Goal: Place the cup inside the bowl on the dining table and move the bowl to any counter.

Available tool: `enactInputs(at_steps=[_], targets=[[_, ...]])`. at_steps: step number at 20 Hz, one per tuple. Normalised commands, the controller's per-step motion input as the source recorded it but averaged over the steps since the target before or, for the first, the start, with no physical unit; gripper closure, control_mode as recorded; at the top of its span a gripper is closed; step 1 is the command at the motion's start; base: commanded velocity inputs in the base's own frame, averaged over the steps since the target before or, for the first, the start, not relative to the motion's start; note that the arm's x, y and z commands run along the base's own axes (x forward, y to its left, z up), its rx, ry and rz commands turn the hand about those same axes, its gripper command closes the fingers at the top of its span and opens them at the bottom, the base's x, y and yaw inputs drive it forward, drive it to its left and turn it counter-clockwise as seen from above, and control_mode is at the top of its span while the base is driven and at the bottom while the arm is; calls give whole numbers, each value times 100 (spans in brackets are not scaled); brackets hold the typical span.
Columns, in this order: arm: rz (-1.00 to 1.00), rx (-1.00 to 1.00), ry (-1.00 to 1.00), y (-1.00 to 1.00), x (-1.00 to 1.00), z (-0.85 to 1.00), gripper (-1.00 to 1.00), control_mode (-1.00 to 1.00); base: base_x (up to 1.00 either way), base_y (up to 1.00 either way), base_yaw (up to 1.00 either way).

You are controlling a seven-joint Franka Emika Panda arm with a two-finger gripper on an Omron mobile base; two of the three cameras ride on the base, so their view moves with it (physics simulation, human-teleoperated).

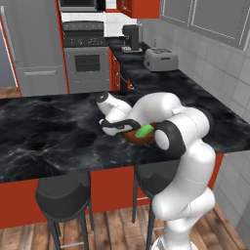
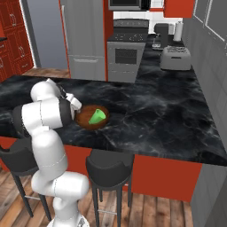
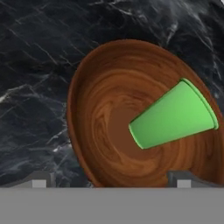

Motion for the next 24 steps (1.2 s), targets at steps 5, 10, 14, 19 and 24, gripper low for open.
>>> enactInputs(at_steps=[5,10,14,19,24], targets=[[0,0,0,-20,1,-7,-100,-100,0,0,0],[0,1,0,0,14,-20,-100,-100,0,0,0],[0,2,0,3,23,-9,-100,-100,0,0,0],[0,2,0,17,23,5,-100,-100,0,0,0],[0,0,3,11,15,9,-100,-100,0,0,0]])
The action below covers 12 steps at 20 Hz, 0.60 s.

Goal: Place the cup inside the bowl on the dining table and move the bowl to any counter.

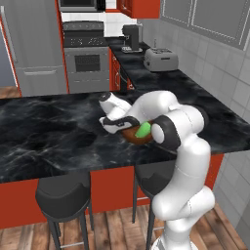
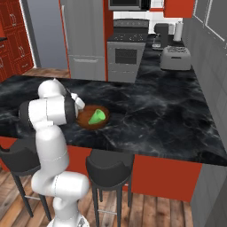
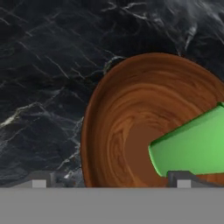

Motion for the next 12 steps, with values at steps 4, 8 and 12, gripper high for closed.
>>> enactInputs(at_steps=[4,8,12], targets=[[0,0,8,0,18,-21,-100,-100,0,0,0],[0,0,9,0,21,-37,-100,-100,0,0,0],[0,0,7,0,13,-21,-100,-100,0,0,0]])
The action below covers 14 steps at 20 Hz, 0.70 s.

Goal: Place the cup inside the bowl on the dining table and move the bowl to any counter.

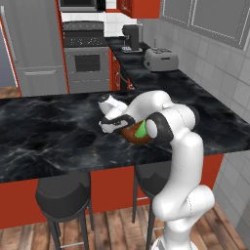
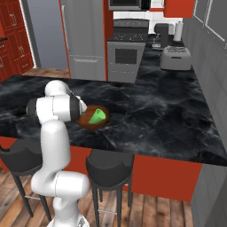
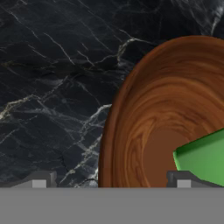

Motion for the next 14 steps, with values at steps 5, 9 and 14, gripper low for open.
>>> enactInputs(at_steps=[5,9,14], targets=[[0,0,2,0,1,0,-100,-100,0,0,0],[0,0,0,0,0,0,100,-100,0,0,0],[0,0,0,0,0,0,100,-100,0,0,0]])
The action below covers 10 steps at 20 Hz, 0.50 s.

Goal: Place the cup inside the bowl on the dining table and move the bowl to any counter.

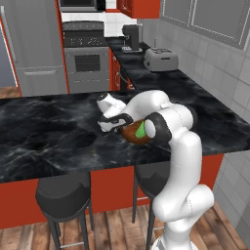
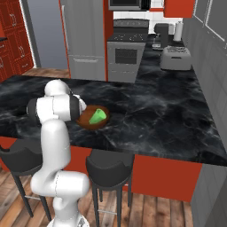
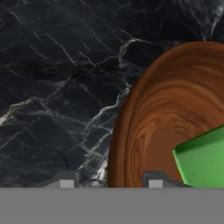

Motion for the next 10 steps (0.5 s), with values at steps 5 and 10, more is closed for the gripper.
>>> enactInputs(at_steps=[5,10], targets=[[0,0,0,0,0,0,100,-100,0,0,0],[0,0,0,0,0,0,100,-100,0,0,0]])
